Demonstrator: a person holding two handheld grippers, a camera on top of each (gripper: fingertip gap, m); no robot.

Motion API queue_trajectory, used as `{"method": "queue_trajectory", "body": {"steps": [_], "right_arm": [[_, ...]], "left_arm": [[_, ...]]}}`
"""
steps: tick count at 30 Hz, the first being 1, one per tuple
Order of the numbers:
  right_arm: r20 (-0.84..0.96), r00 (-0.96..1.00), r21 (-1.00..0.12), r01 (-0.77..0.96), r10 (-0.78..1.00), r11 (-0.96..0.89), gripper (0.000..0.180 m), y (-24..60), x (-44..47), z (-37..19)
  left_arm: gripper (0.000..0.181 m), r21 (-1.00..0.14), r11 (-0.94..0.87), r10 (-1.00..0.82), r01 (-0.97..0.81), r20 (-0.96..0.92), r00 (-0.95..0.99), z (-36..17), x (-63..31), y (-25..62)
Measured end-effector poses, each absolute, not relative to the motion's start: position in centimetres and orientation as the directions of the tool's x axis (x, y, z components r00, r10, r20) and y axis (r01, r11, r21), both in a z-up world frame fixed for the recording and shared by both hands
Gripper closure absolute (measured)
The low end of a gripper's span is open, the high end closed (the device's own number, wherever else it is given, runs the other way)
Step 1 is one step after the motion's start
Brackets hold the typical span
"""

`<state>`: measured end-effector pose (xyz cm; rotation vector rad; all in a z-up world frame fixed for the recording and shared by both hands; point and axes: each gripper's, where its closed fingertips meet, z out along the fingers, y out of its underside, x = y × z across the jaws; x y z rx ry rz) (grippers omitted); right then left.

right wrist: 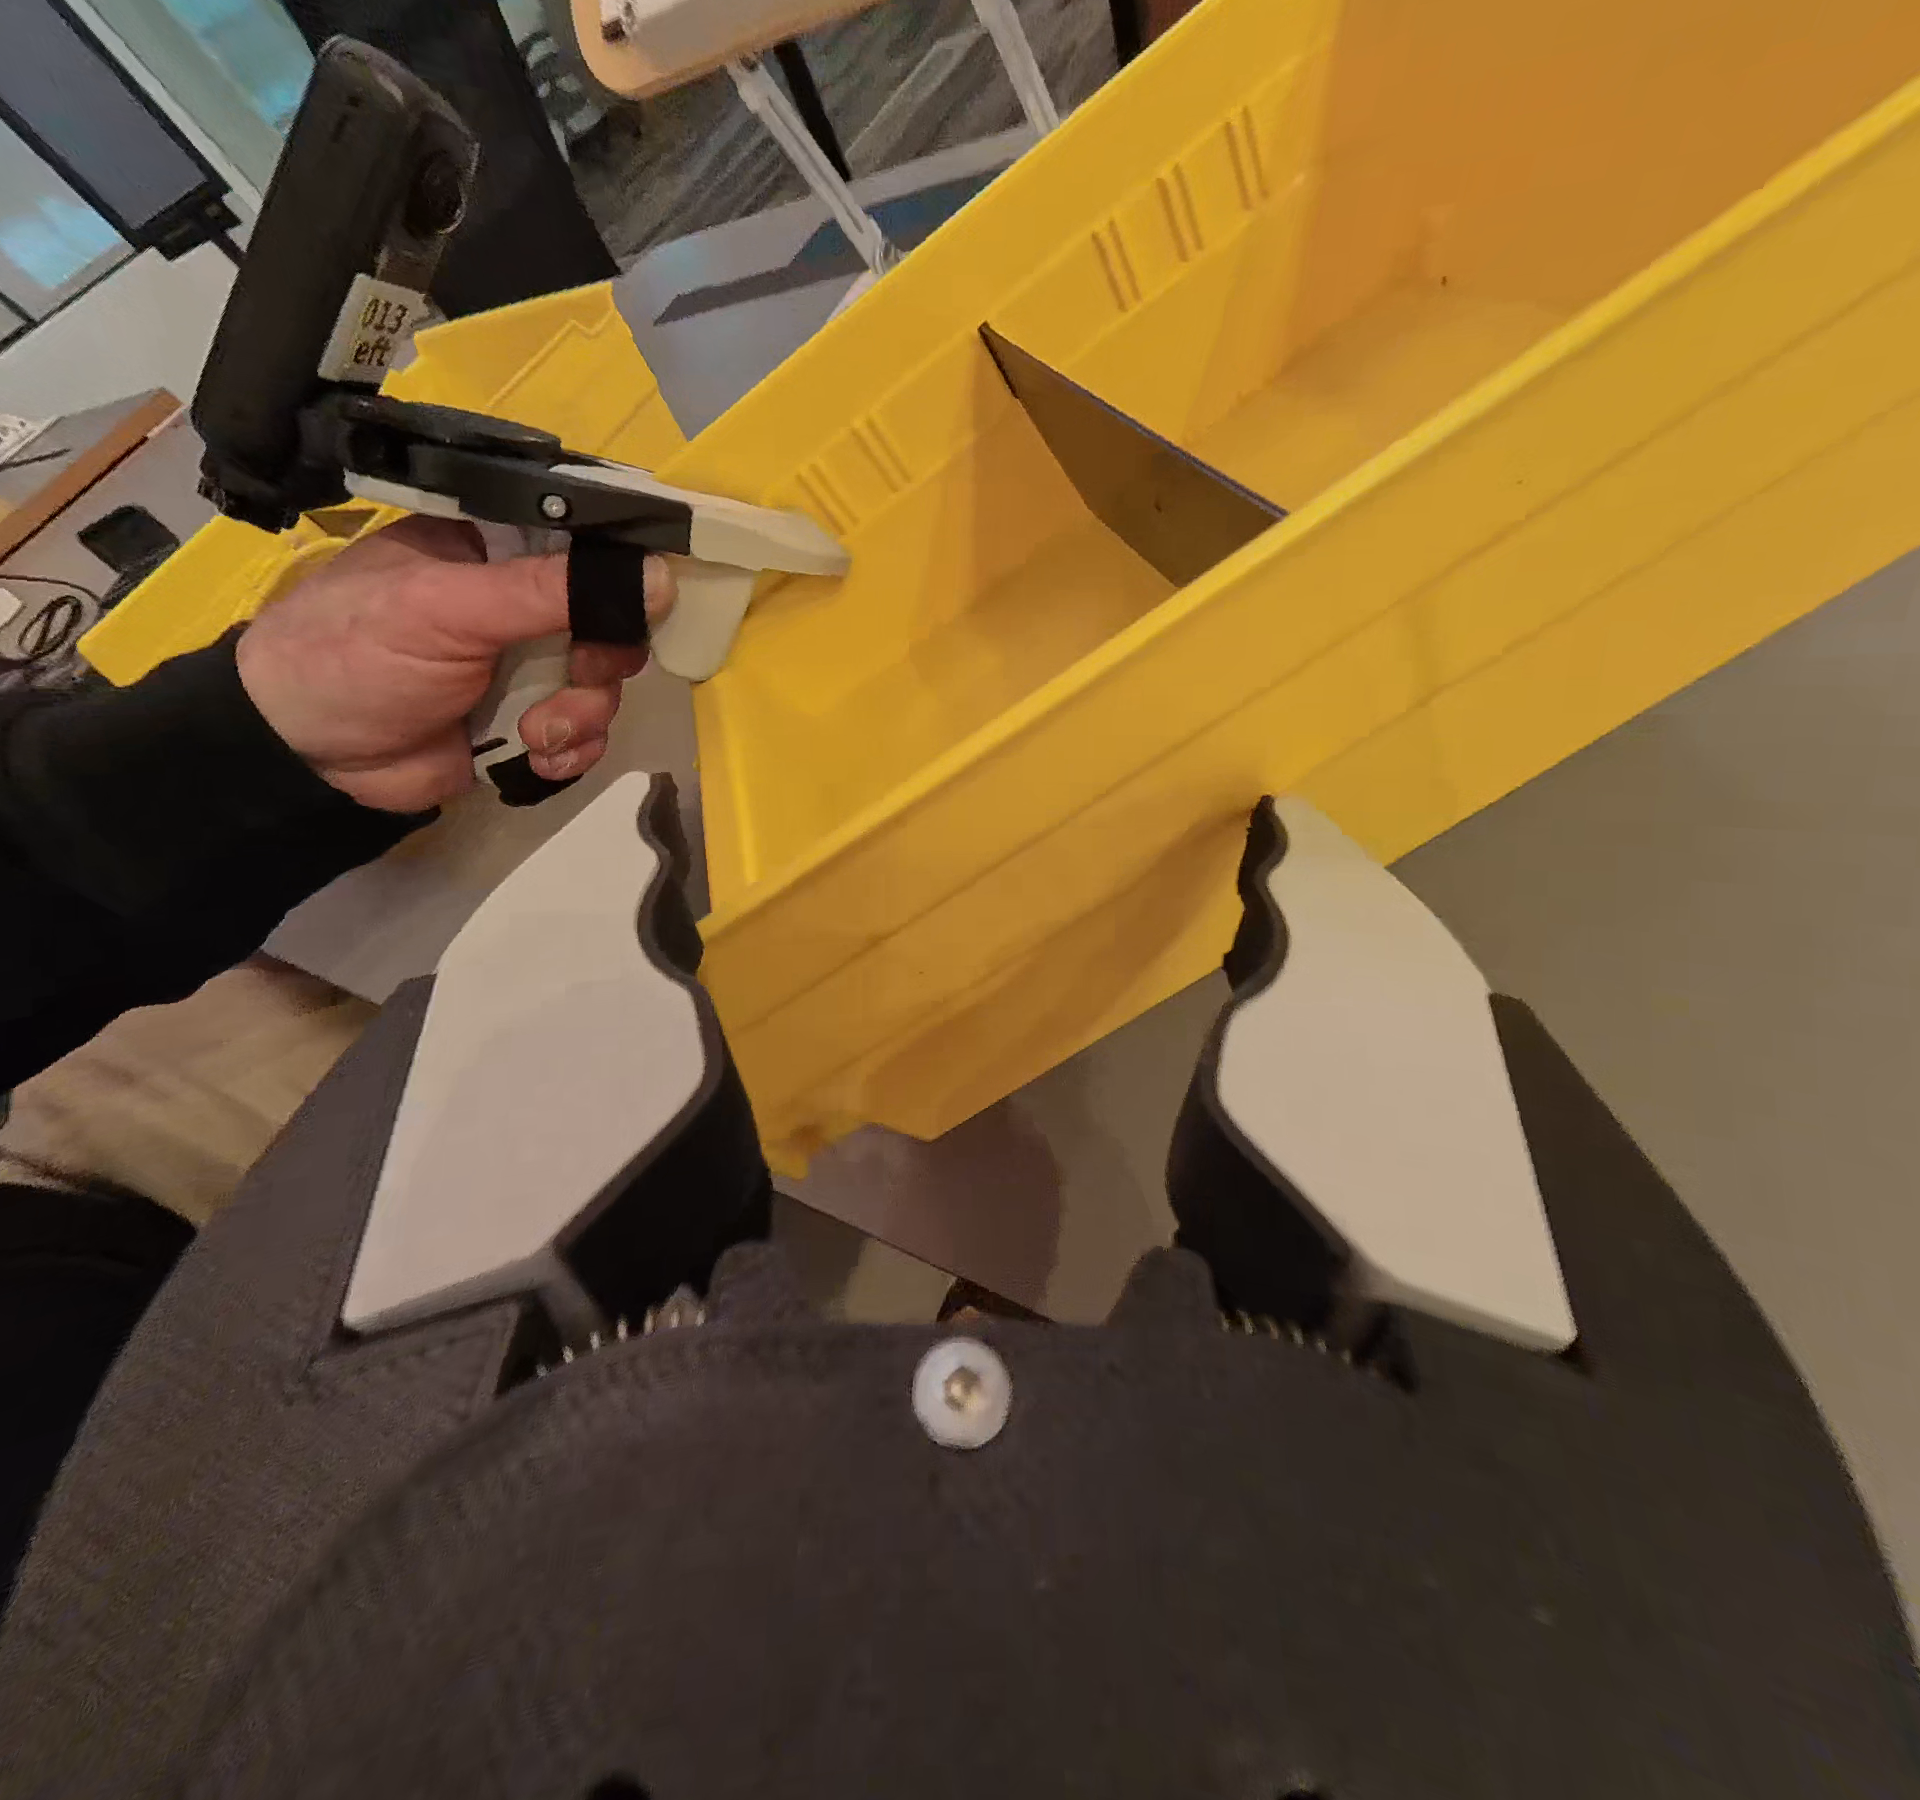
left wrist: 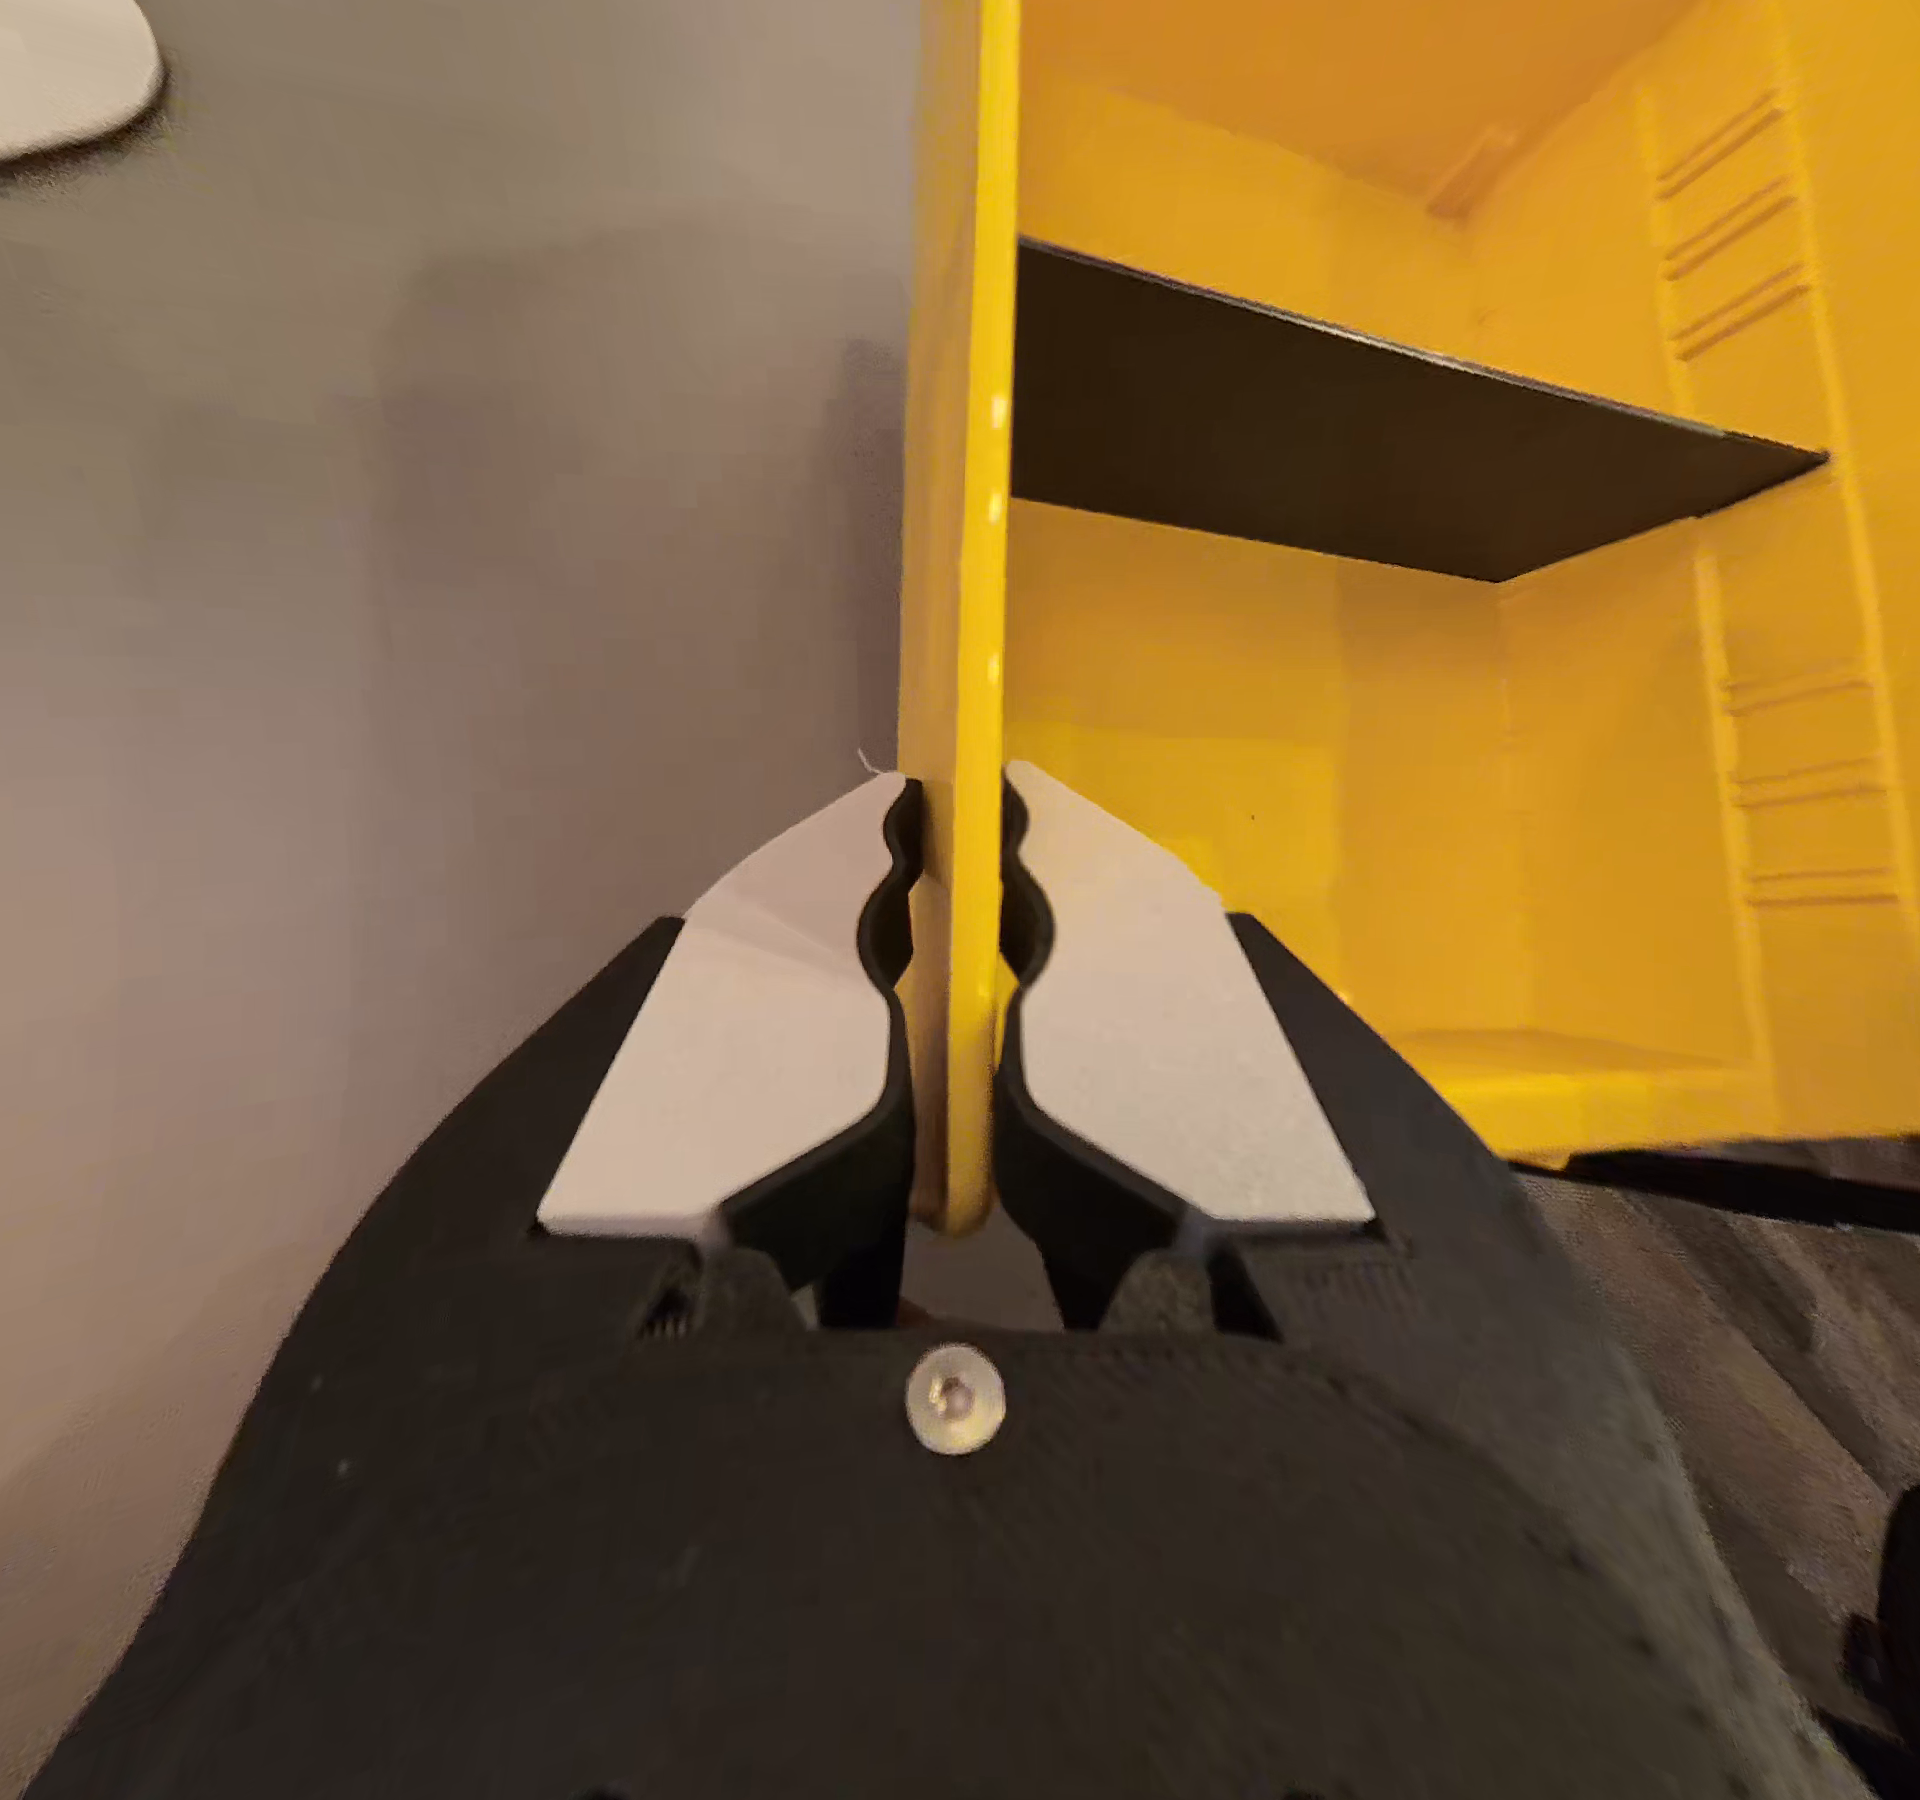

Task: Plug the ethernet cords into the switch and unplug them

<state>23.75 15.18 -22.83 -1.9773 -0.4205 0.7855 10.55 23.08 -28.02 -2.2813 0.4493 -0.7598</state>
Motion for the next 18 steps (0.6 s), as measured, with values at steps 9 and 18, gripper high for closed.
{"method": "queue_trajectory", "body": {"steps": [9, 18], "right_arm": [[-0.501, 0.657, -0.716, 0.052, 0.564, -0.696, 0.096, 17.8, 30.2, -24.8], [-0.385, 0.740, -0.675, 0.182, 0.552, -0.715, 0.130, 22.2, 36.8, -25.1]], "left_arm": [[0.123, -0.685, -0.715, -0.580, -0.142, 0.466, 0.668, -28.0, 16.2, 18.5], [0.096, -0.627, -0.756, -0.639, -0.188, 0.645, 0.419, -26.0, 21.2, 14.4]]}}
